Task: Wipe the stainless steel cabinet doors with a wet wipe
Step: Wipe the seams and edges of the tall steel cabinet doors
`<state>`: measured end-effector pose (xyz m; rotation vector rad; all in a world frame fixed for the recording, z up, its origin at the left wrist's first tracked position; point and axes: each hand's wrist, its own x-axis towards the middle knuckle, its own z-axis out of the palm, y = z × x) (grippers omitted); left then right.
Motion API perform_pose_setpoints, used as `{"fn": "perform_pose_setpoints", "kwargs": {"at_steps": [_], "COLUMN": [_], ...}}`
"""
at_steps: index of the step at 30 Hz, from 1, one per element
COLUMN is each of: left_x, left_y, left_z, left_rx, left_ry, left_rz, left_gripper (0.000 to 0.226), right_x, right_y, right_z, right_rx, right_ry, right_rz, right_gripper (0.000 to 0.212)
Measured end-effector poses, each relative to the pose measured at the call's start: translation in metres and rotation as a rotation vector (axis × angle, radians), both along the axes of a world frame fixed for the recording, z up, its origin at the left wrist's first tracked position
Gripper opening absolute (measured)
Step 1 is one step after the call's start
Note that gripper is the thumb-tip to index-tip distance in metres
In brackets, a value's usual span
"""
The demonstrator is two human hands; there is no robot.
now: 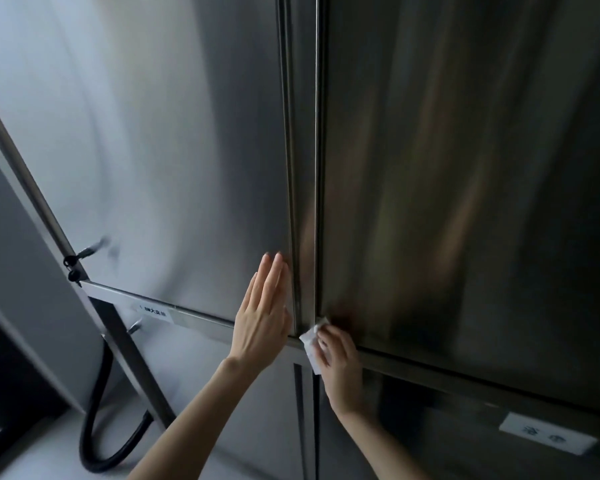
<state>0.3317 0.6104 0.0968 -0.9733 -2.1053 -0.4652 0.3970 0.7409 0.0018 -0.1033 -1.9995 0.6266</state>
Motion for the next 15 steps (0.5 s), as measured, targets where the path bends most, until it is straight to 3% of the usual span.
{"fn": "perform_pose_setpoints", "kwargs": {"at_steps": [4, 12, 15], "left_x": [-0.002, -0.029, -0.039], "left_y": [-0.007, 0.025, 0.027], "left_z": [0.015, 0.123, 0.144], "left_rx": [0.015, 0.284, 0.323], "left_ry": [-0.002, 0.137, 0.174], "left_rz": [-0.030, -0.053, -0.048], "left_gripper": [0.083, 0.049, 0.050], "right_x": [-0.007, -0.031, -0.030], "right_y": [0.004, 0.019, 0.016], "right_z": [0.028, 0.250, 0.274], "right_rx": [-0.041, 0.210, 0.273], "right_ry": [0.054, 0.432, 0.434], "right_rz": [0.050, 0.002, -0.038], "right_gripper": [0.018, 0.016, 0.023]}}
